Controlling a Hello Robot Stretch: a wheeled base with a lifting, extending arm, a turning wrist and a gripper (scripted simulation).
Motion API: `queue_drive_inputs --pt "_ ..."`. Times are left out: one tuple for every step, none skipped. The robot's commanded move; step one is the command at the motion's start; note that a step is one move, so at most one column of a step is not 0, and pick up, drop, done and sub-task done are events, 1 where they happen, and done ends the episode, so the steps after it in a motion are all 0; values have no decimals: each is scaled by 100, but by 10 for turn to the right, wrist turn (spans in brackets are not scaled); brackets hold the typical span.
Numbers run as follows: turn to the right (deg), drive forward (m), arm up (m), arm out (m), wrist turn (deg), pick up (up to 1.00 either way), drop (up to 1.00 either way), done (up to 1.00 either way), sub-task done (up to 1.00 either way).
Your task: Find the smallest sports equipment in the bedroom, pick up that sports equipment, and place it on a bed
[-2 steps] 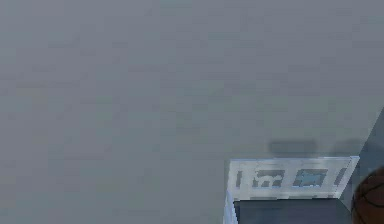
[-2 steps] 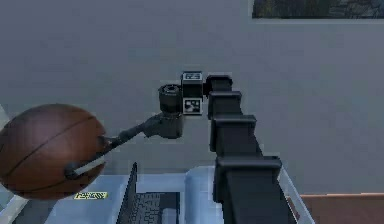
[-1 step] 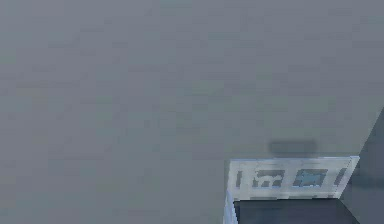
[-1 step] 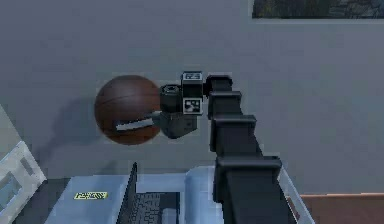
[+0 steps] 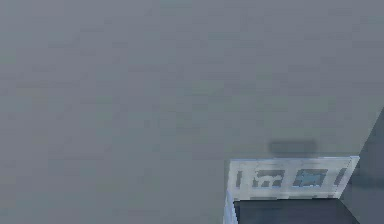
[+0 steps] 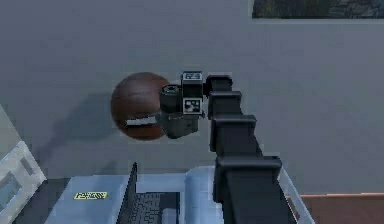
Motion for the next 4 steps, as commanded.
queue_drive_inputs --pt "0 0 -40 0 0 0 0 0 0" --pt "0 0 -32 0 0 0 0 0 0" --pt "0 0 0 0 0 0 100 0 0" --pt "0 0 10 0 0 0 0 0 0"
